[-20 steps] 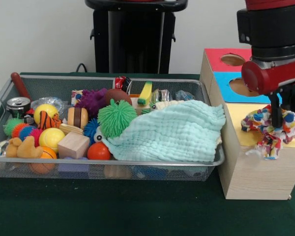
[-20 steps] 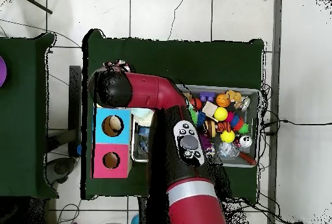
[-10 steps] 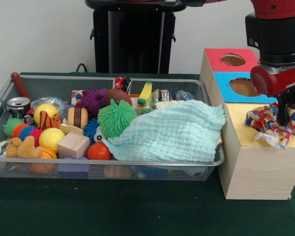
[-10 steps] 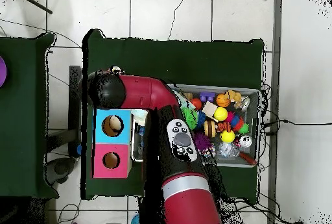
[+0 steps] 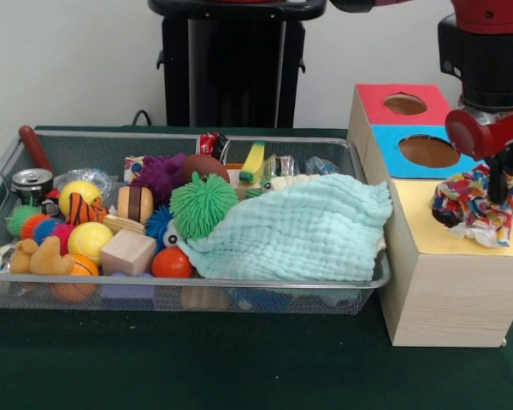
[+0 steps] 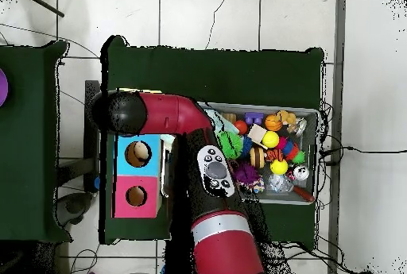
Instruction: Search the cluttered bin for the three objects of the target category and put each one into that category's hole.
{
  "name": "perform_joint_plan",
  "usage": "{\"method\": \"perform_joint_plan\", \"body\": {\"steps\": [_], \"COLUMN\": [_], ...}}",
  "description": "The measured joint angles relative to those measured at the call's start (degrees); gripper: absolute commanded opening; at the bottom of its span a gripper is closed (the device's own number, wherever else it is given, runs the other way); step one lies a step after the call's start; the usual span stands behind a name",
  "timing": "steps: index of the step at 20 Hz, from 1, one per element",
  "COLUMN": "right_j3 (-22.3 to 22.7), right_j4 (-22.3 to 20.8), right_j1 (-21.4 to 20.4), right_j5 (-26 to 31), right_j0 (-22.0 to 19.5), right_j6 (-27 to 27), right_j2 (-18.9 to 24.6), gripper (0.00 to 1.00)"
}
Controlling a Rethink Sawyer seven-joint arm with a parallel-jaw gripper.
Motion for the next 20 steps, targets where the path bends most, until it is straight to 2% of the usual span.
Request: {"method": "perform_joint_plan", "body": {"steps": [9,20], "right_j3": [-0.02,-0.89], "right_j4": [-0.16,-6.95], "right_j1": [-0.01,-1.03], "right_j5": [0.83,0.85], "right_j0": [1.57,4.52], "right_j6": [0.0,0.0], "right_j2": [-0.17,-3.11], "gripper": [0.0,0.0]}}
